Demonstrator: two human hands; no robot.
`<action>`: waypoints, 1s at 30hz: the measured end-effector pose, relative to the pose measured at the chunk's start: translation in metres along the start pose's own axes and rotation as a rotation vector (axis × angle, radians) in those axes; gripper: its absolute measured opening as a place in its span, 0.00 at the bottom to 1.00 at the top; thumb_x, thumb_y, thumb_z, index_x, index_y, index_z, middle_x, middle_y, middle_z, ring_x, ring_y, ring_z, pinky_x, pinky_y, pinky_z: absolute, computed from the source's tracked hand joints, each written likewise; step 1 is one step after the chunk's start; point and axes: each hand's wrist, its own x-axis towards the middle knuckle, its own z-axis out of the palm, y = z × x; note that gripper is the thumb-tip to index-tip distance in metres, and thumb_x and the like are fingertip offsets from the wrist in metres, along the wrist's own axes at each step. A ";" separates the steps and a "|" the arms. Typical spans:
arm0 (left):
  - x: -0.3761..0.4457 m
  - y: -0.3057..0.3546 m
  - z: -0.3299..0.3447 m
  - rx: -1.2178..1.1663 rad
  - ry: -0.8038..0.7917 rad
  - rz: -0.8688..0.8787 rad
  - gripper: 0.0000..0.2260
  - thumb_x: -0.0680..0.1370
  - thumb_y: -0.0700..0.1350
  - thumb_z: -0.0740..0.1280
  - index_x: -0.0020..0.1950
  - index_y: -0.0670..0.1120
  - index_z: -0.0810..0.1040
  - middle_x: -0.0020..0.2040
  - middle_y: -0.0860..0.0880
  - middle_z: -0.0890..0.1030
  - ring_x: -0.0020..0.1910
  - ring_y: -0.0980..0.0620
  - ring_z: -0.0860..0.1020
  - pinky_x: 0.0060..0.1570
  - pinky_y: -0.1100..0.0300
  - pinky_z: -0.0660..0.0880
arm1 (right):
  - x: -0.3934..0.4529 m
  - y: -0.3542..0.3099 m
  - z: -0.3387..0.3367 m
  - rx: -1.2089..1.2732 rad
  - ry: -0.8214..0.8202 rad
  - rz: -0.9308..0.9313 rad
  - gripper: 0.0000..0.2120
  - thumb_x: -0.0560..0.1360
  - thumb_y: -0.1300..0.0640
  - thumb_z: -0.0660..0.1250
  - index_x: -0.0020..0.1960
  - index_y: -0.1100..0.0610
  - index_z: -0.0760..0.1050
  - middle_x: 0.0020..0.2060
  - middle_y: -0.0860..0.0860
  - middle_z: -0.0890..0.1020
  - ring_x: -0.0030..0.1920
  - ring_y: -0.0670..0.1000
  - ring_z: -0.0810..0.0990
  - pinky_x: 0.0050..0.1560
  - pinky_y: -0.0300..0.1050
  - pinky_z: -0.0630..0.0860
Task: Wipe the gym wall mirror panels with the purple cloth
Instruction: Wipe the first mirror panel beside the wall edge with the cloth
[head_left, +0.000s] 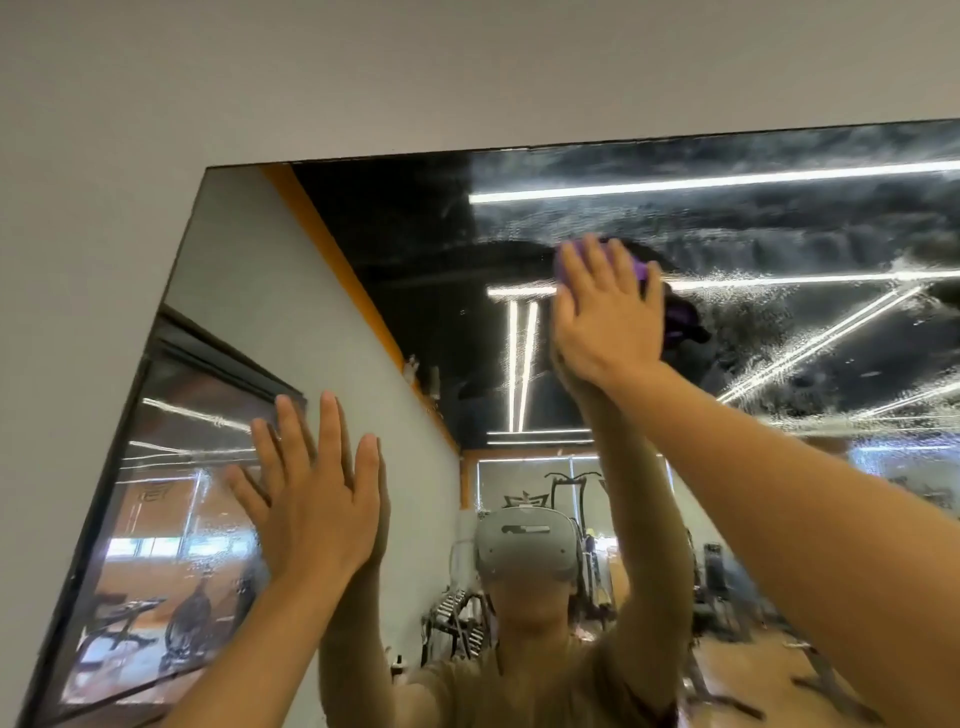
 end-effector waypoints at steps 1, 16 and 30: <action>0.001 0.000 0.001 0.008 0.006 0.014 0.32 0.78 0.67 0.34 0.80 0.57 0.39 0.83 0.49 0.40 0.81 0.43 0.39 0.76 0.38 0.37 | -0.006 -0.012 0.003 0.000 -0.017 -0.105 0.26 0.85 0.45 0.44 0.83 0.46 0.47 0.82 0.47 0.48 0.82 0.50 0.43 0.79 0.57 0.36; -0.001 0.006 0.009 -0.080 0.040 0.073 0.33 0.81 0.62 0.37 0.83 0.49 0.52 0.83 0.47 0.48 0.81 0.48 0.43 0.78 0.47 0.38 | 0.012 0.053 -0.016 -0.006 -0.036 0.101 0.27 0.86 0.45 0.43 0.83 0.48 0.43 0.83 0.48 0.45 0.82 0.51 0.41 0.79 0.58 0.37; -0.004 0.010 0.010 -0.102 0.072 0.131 0.31 0.82 0.59 0.38 0.82 0.47 0.54 0.82 0.48 0.51 0.81 0.49 0.47 0.79 0.45 0.42 | 0.009 0.068 -0.016 -0.063 -0.101 -0.112 0.29 0.82 0.40 0.39 0.83 0.43 0.45 0.82 0.44 0.47 0.82 0.48 0.43 0.80 0.56 0.37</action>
